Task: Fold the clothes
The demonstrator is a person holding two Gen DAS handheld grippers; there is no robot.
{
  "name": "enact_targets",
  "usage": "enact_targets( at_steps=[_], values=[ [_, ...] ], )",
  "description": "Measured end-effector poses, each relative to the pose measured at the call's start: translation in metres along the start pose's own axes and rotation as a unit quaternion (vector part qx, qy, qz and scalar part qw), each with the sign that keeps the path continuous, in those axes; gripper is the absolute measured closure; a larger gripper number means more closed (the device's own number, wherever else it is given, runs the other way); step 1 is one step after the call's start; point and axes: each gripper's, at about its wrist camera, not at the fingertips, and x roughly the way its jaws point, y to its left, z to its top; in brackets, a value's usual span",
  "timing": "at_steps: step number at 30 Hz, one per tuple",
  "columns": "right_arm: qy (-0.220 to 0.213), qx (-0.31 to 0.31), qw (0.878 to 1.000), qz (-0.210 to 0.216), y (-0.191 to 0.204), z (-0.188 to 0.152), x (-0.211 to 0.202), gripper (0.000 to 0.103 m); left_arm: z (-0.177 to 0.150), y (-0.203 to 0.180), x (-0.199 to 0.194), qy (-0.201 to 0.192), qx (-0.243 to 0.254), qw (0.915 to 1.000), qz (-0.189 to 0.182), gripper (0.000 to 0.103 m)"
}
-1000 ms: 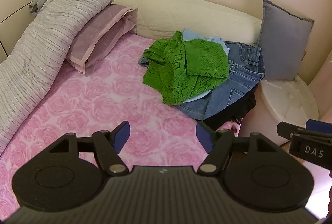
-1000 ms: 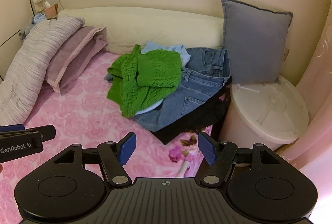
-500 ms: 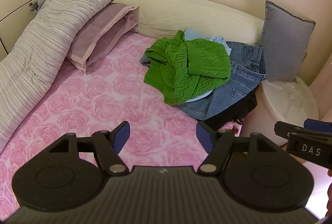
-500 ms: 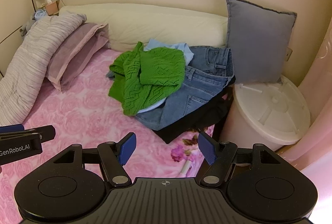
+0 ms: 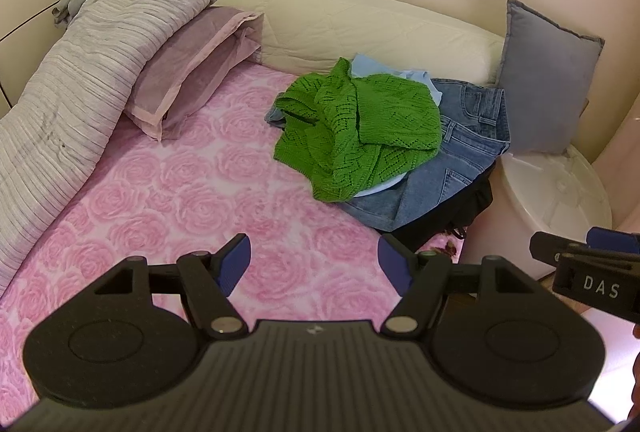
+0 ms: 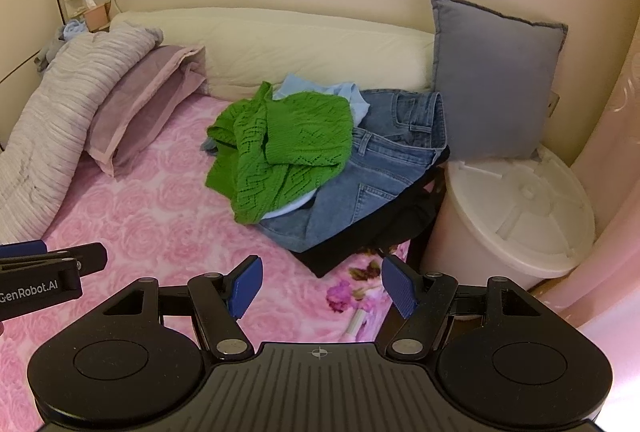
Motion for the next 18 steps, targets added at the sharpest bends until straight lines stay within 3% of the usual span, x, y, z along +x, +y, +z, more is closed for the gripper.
enact_targets(
  at_steps=[18],
  values=[
    [-0.001, 0.001, 1.000, -0.002, 0.0039, -0.0024, -0.0012, 0.033, 0.0009, 0.0006, 0.0033, 0.000, -0.005, 1.0000, 0.001, 0.036]
  ],
)
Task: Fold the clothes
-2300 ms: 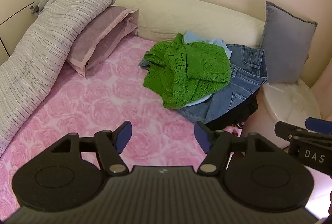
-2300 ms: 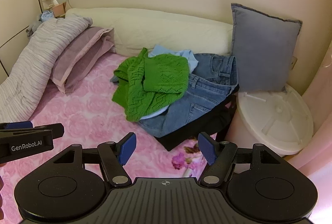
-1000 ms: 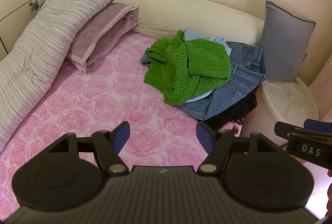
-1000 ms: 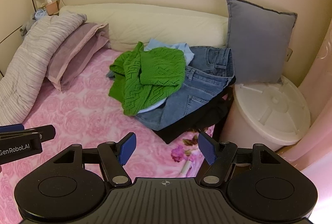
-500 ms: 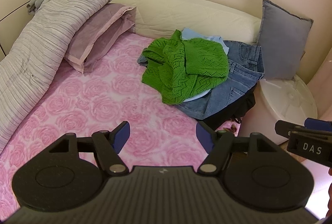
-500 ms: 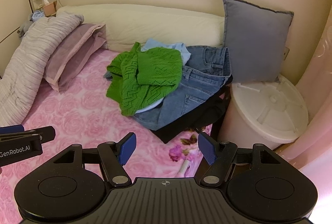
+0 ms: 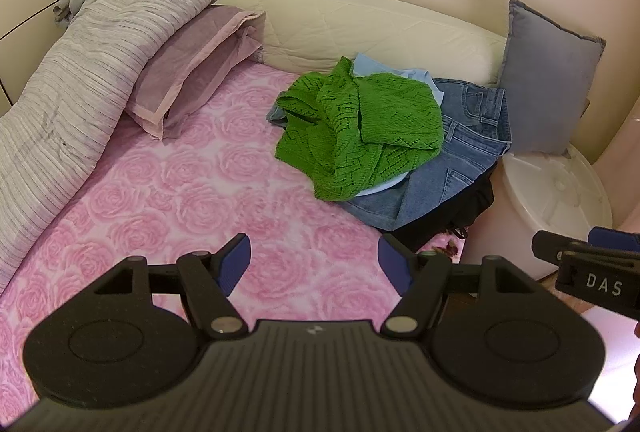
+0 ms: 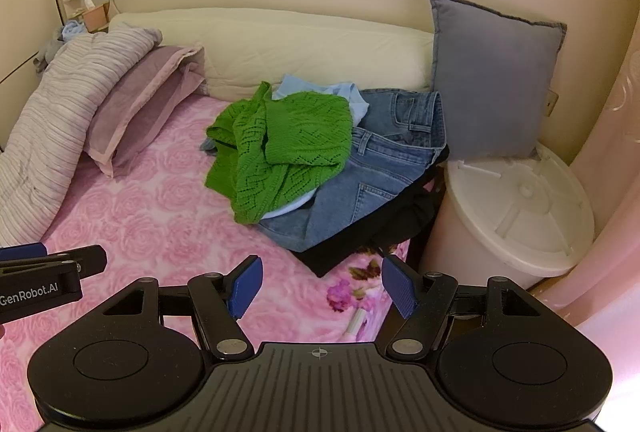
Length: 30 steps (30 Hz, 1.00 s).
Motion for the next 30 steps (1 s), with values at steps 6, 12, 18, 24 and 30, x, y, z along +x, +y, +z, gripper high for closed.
enact_targets(
  at_steps=[6, 12, 18, 24, 30],
  values=[
    [0.002, -0.001, 1.000, -0.002, 0.004, 0.002, 0.003, 0.033, 0.000, 0.001, 0.003, 0.003, -0.001, 1.0000, 0.000, 0.036],
    [0.009, -0.001, 1.000, -0.004, 0.000, 0.006, 0.010, 0.033, 0.001, 0.004, 0.011, 0.012, -0.006, 0.9999, 0.001, 0.036],
    [0.013, 0.003, 1.000, -0.005, -0.009, 0.014, 0.023, 0.033, 0.006, 0.007, 0.024, 0.023, -0.023, 0.9995, 0.000, 0.036],
    [0.022, 0.002, 1.000, -0.002, -0.020, 0.029, 0.044, 0.033, 0.015, 0.007, 0.041, 0.031, -0.024, 0.9992, -0.003, 0.036],
    [0.032, -0.010, 0.999, 0.001, -0.025, 0.045, 0.072, 0.033, 0.025, 0.003, 0.066, 0.037, -0.031, 0.9988, -0.001, 0.036]
  ],
)
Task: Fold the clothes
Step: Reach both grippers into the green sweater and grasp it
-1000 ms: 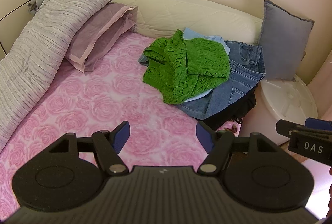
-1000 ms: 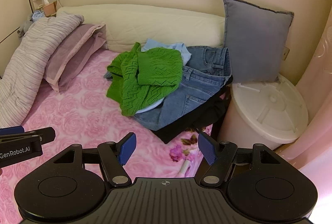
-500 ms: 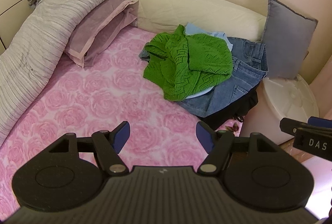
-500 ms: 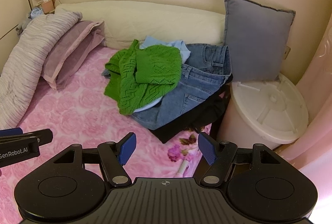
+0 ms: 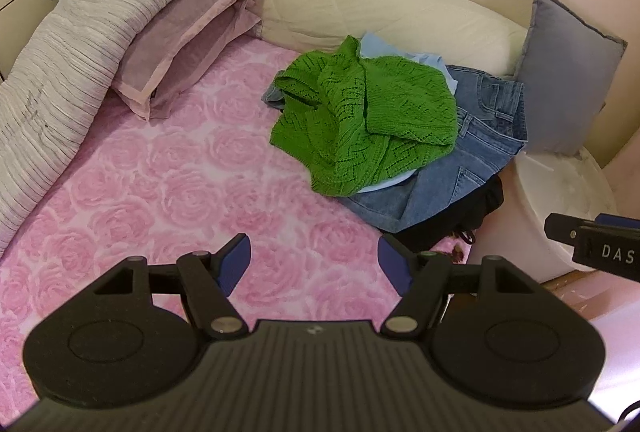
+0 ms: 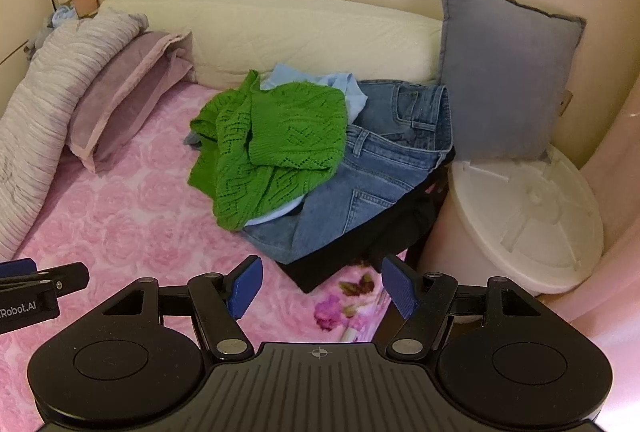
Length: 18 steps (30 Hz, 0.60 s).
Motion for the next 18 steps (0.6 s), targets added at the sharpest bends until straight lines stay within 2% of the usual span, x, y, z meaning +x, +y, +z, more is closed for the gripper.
enact_targets(
  at_steps=[7, 18],
  values=[
    [0.009, -0.010, 1.000, 0.011, -0.007, 0.023, 0.037, 0.033, 0.018, -0.009, 0.031, 0.002, -0.006, 1.0000, -0.005, 0.036],
    [0.028, -0.019, 0.999, 0.028, -0.026, 0.063, 0.093, 0.033, 0.054, -0.026, 0.089, 0.018, -0.003, 0.9998, 0.007, 0.036]
  ],
)
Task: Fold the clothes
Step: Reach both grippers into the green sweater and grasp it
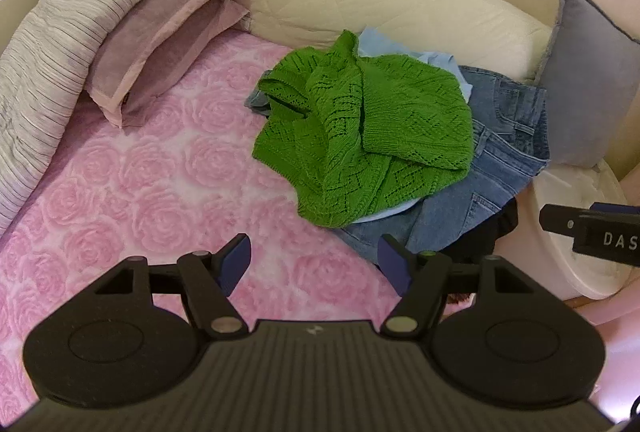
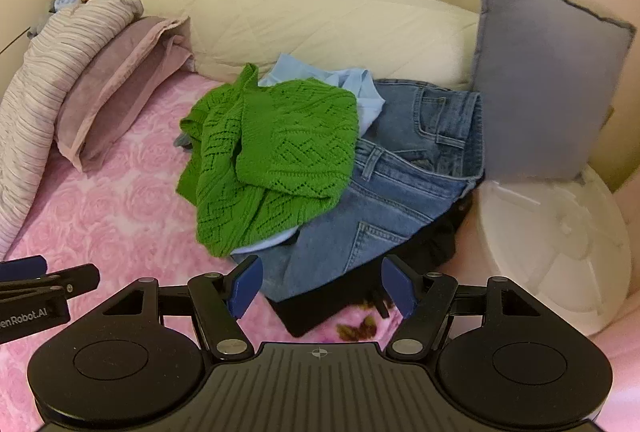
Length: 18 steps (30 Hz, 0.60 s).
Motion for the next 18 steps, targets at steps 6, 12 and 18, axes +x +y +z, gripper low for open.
enact_targets(
  at_steps=[6, 12, 18],
  values=[
    [0.017, -0.006, 1.000, -0.001, -0.011, 0.021, 0.031, 0.033, 0.016, -0.006, 0.035, 0.022, -0.010, 0.9997, -0.001, 0.037],
    [0.036, -0.011, 0.999, -0.003, -0.023, 0.044, 0.066, 0.033, 0.037, -0.017, 0.072, 0.039, -0.011, 0.9992, -0.003, 0.037],
    [0.054, -0.017, 0.998, 0.002, -0.033, 0.069, 0.103, 0.033, 0.061, -0.026, 0.114, 0.051, -0.017, 0.9985, -0.005, 0.037]
  ],
)
